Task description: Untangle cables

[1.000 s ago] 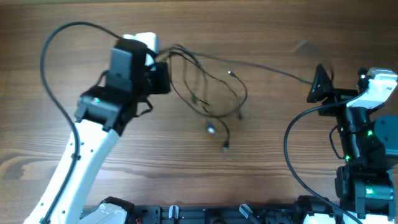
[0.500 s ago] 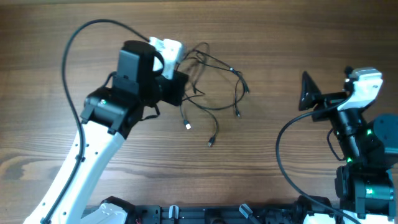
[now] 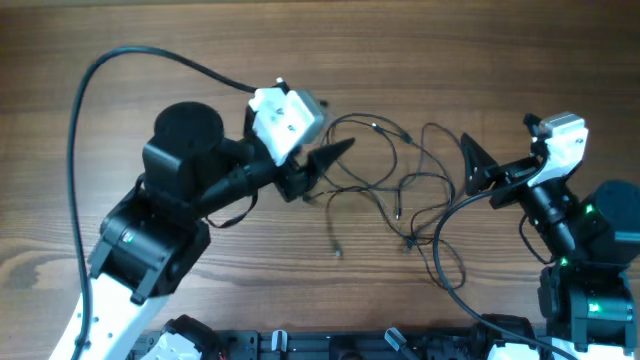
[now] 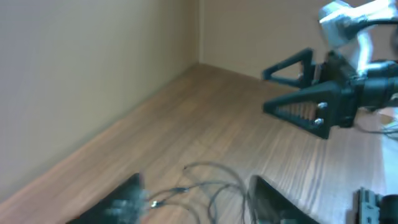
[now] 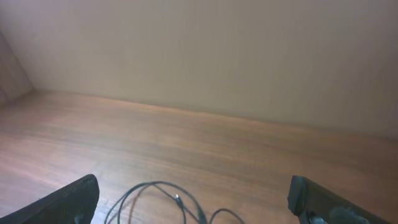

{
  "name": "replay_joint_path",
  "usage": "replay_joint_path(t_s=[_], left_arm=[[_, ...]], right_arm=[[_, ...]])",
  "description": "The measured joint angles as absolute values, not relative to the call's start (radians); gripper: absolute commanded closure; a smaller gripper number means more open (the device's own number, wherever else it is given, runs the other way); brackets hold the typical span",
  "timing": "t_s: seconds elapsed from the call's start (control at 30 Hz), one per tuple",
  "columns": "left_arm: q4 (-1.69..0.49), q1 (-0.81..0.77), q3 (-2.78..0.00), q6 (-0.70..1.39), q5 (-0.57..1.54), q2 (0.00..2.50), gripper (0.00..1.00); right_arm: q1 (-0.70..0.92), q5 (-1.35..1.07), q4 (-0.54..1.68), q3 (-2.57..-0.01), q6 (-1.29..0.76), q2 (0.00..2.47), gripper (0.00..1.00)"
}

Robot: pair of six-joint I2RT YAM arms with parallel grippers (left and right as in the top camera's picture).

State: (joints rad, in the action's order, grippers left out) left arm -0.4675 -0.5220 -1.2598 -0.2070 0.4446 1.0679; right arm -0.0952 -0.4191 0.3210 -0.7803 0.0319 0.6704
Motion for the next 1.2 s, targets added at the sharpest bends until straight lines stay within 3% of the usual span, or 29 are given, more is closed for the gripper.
replay_joint_path(t_s=[0.2, 0.47, 0.67, 1.0, 1.1, 1.17, 1.2], left_arm=[[-0.635, -0.522, -1.259, -0.146, 0.288, 1.095, 0.00], [-0.666, -0.522, -1.259, 0.184, 0.027, 1.195, 0.00], [-0.673, -0.522, -1.259, 0.228, 0.008, 1.214, 0.00], [-0.678, -0.522, -1.259, 0.231, 0.005, 1.217, 0.00], [-0.677, -0.522, -1.259, 0.231, 0.004, 1.217, 0.00], [-0.678, -0.522, -1.259, 0.231, 0.004, 1.217, 0.00], [-0.678, -0.522, -1.259, 0.231, 0.004, 1.217, 0.00]], right_arm=[[-0.095, -0.427, 0.459, -0.780, 0.021, 0.671, 0.00], [-0.095, -0.430, 0.595, -0.781, -0.144, 0.740, 0.00], [-0.096, -0.441, 0.528, -0.780, -0.320, 1.124, 0.00], [-0.039, -0.584, 0.245, -0.781, -0.340, 1.602, 0.01], [0.014, -0.583, 0.212, -0.781, -0.342, 1.633, 0.14], [0.044, -0.550, 0.192, -0.781, -0.344, 1.633, 0.15], [0.052, -0.535, 0.190, -0.781, -0.344, 1.633, 0.23]])
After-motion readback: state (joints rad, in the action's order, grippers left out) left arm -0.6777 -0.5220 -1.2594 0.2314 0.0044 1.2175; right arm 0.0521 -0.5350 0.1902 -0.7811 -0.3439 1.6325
